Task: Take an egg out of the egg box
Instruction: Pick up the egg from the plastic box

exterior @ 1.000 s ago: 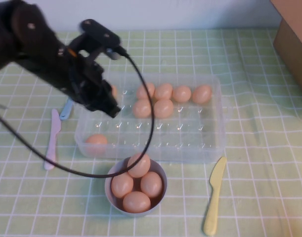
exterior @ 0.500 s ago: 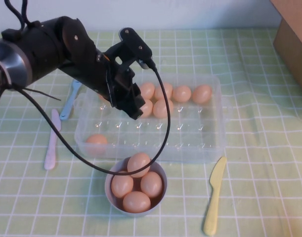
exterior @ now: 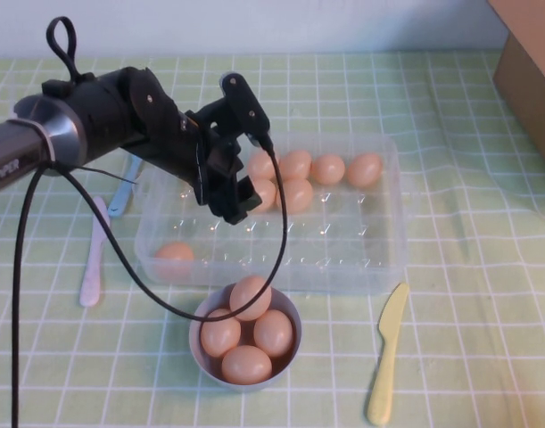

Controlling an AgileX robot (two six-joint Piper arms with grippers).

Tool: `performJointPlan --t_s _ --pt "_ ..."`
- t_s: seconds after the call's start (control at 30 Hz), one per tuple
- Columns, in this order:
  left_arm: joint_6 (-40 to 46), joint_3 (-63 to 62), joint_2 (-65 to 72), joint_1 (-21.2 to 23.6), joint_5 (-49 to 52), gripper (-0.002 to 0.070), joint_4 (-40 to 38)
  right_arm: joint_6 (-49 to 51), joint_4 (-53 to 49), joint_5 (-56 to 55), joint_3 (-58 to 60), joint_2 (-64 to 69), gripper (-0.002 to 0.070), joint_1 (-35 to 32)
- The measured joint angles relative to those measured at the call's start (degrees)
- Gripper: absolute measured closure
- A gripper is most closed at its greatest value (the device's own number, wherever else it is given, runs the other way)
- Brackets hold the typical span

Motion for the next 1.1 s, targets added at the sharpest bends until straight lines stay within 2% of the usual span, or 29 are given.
performJointPlan --t_s 0.13,0.3,0.63,1.1 --pt "8.19 -0.03 1.26 0.49 -0.31 0.0238 -1.46 0.0 0.0 0.0 0.0 0.0 0.0694 0.0" --pt "12.32 -0.13 2.4 0.98 -0.31 0.0237 -2.69 0.0 0.0 0.0 0.0 0.0 0.0694 0.0" --pt "11.96 -0.13 3.38 2.1 -3.09 0.0193 -8.11 0.0 0.0 0.0 0.0 0.0 0.0694 0.0" --pt "11.96 -0.13 5.52 2.1 -6.98 0.0189 -12.19 0.0 0.0 0.0 0.0 0.0 0.0694 0.0"
